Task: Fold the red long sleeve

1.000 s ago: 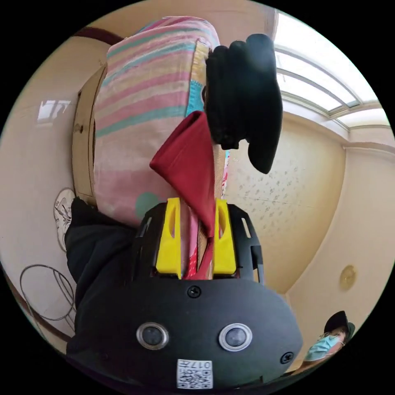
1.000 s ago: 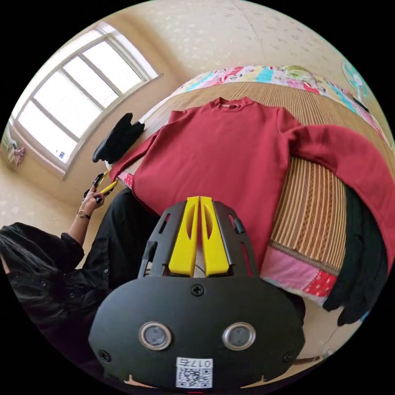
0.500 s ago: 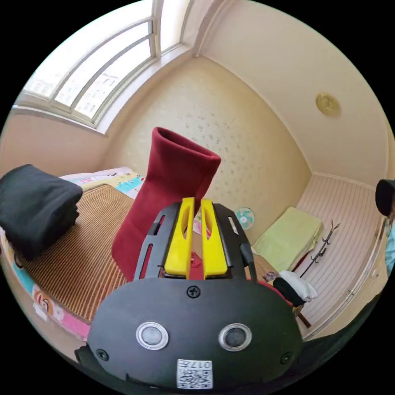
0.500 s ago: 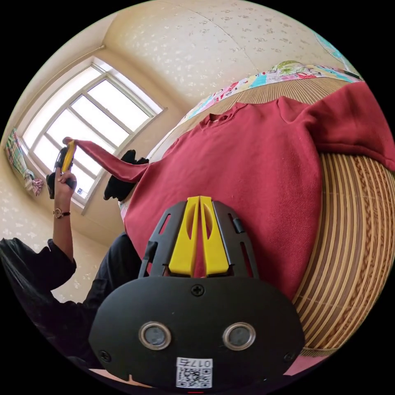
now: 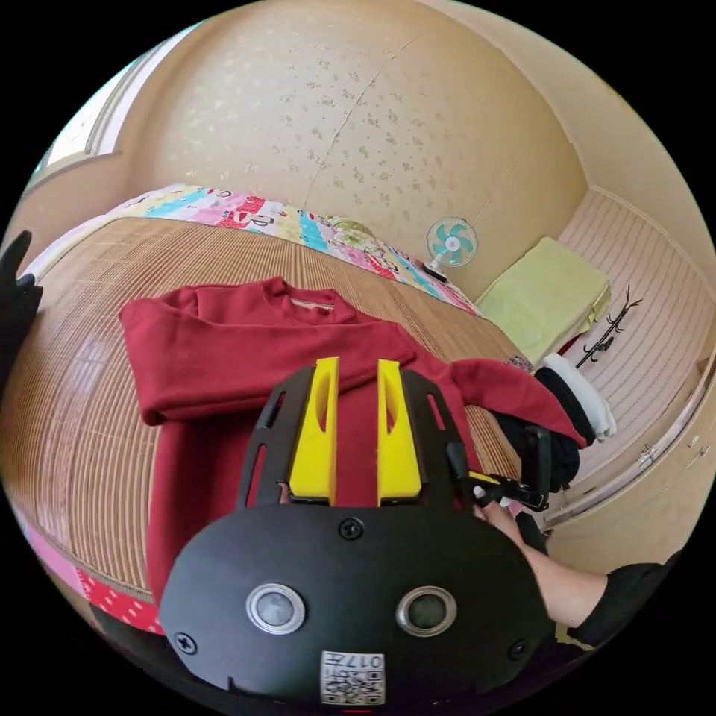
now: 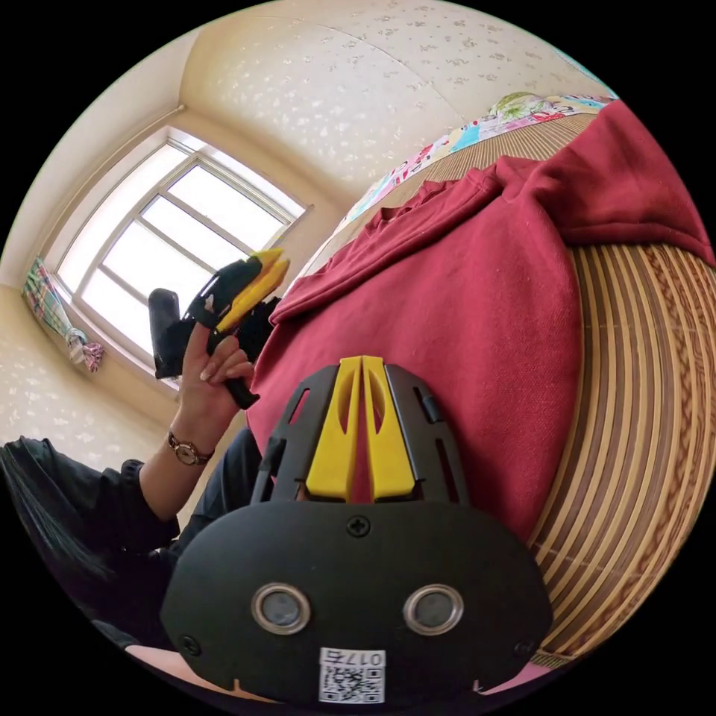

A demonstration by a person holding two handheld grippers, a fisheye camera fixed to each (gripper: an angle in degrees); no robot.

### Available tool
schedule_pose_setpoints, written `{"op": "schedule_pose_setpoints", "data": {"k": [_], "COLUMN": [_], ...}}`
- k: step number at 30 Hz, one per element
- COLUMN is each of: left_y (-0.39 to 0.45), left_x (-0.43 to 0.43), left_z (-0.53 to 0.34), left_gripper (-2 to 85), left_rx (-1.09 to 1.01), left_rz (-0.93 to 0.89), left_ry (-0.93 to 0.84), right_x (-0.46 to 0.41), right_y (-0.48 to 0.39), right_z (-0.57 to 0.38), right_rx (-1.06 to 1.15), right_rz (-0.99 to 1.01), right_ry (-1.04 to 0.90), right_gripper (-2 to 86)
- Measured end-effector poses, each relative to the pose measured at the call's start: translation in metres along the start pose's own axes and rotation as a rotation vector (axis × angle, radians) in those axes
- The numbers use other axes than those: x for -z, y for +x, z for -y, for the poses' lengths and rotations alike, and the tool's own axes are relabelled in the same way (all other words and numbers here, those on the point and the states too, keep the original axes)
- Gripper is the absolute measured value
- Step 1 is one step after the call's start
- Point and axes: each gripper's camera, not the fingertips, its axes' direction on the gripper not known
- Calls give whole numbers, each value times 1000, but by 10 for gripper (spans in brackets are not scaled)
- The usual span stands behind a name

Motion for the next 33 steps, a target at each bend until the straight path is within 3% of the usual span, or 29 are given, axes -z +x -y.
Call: {"op": "schedule_pose_setpoints", "data": {"k": [3,5,7,11,13,15,19,21,24,27,29,33], "left_y": [-35,-73,-91,-91,-94,-101,-118,-123,-129,-135,-139,-144], "left_x": [-13,-44,-47,-58,-63,-68,-78,-82,-87,-94,-100,-108], "left_z": [-44,-79,-89,-105,-111,-117,-130,-135,-143,-150,-153,-158], "left_gripper": [54,5,-4,-9,-10,-10,-10,-10,-10,-10,-10,-10], "left_rx": [9,93,147,128,127,139,163,167,170,168,170,169], "left_rz": [94,-11,-75,-57,-58,-81,-132,-142,-150,-152,-150,-149], "left_ry": [-85,-176,-146,-147,-149,-148,-144,-142,-136,-131,-134,-133], "right_x": [-1,-1,14,110,166,195,240,255,254,209,151,-63], "right_y": [3,4,-2,-48,-45,-20,48,43,2,-57,-95,-150], "right_z": [12,22,36,9,-17,-18,-9,-3,30,94,143,218], "right_rx": [-4,-43,-182,-189,-402,-514,-676,-656,-603,-338,-135,182], "right_rz": [-6,-8,-57,-195,-472,-547,-419,-394,-521,-473,-394,-203], "right_ry": [-3,-9,14,454,671,691,724,814,913,946,860,406], "right_gripper": [7,10,16,42,104,131,104,64,36,28,29,30]}}
